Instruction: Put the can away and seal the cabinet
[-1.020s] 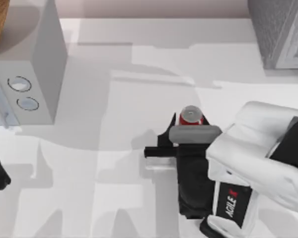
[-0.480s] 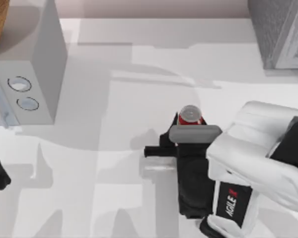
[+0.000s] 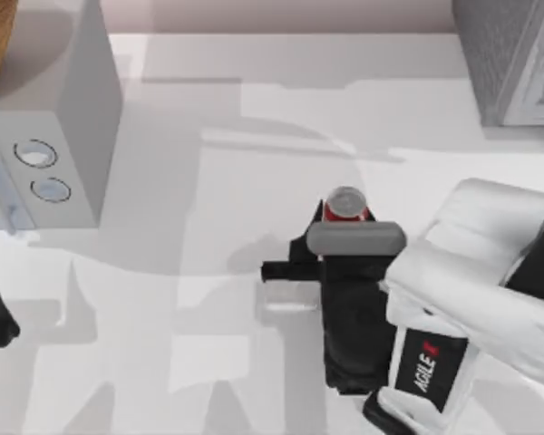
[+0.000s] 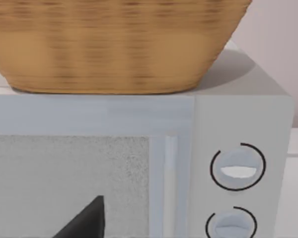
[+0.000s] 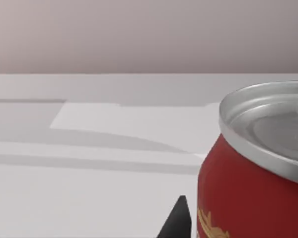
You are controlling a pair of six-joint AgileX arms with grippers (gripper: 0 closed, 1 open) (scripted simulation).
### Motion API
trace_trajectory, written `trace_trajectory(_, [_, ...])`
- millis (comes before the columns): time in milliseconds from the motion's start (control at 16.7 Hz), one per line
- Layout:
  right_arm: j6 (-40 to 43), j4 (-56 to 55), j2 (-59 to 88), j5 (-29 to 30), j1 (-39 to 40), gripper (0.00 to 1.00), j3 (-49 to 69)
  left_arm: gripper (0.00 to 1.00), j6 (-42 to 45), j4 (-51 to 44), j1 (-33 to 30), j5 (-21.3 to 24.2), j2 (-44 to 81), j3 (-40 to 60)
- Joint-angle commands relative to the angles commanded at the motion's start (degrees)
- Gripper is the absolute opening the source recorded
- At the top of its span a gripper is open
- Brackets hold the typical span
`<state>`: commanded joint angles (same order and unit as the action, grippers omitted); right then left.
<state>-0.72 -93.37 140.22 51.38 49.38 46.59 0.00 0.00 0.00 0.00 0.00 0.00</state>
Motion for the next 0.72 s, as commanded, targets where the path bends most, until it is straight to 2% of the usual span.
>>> trace_trajectory(720, [-0.42,28.86,-30.35,-0.29,0.10,0.00,-1.82,1.00,0.00,0.00,0.00,0.00,0.00,0.00])
